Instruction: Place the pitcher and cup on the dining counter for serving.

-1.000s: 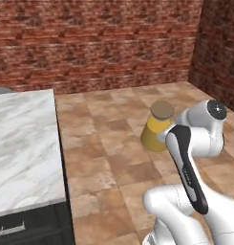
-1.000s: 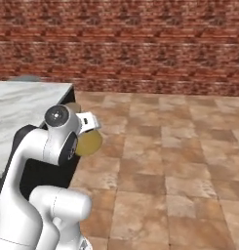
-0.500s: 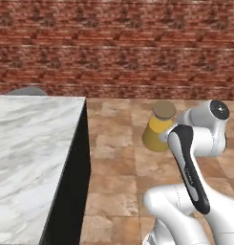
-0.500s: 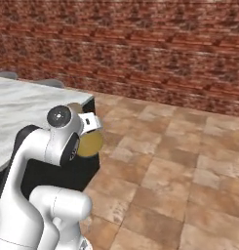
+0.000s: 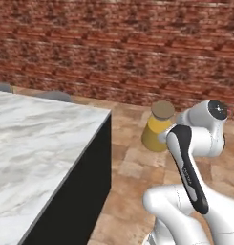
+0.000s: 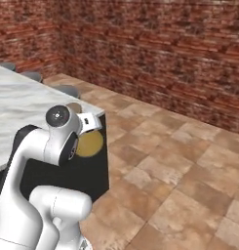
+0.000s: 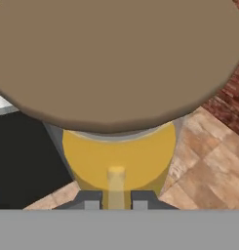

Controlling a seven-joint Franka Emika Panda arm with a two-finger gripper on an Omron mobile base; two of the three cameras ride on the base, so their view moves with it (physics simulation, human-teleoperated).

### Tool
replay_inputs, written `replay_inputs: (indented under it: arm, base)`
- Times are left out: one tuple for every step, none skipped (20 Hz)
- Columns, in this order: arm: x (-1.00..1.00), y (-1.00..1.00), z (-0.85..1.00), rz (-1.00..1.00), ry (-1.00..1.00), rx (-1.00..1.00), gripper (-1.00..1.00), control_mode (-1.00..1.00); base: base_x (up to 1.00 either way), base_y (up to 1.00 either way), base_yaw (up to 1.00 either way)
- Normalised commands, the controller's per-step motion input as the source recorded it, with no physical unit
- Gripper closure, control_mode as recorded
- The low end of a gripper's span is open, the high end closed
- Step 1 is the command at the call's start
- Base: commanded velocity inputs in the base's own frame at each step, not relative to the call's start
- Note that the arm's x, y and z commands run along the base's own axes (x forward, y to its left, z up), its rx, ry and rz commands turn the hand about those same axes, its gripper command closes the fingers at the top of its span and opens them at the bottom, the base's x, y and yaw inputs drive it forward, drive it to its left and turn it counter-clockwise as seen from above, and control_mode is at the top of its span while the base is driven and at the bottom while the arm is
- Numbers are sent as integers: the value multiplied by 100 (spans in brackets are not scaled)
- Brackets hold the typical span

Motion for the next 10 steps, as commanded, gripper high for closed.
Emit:
replay_inputs:
  arm:
    - [0,0,0,0,0,0,100,100]
    - [0,0,0,0,0,0,100,100]
    - [0,0,0,0,0,0,100,100]
    - [0,0,0,0,0,0,100,100]
    - [0,0,0,0,0,0,100,100]
    - [0,0,0,0,0,0,100,100]
    - [0,0,0,0,0,0,100,100]
    - [0,0,0,0,0,0,100,100]
    - [0,0,0,0,0,0,100,100]
    - [0,0,0,0,0,0,100,100]
  base:
    - [55,-100,42]
    - [50,-100,41]
    - [46,-100,40]
    - [46,-100,40]
    - [46,-100,40]
    - [46,-100,39]
    - [45,-100,39]
    - [47,-100,38]
    - [49,-100,38]
    - [54,-100,39]
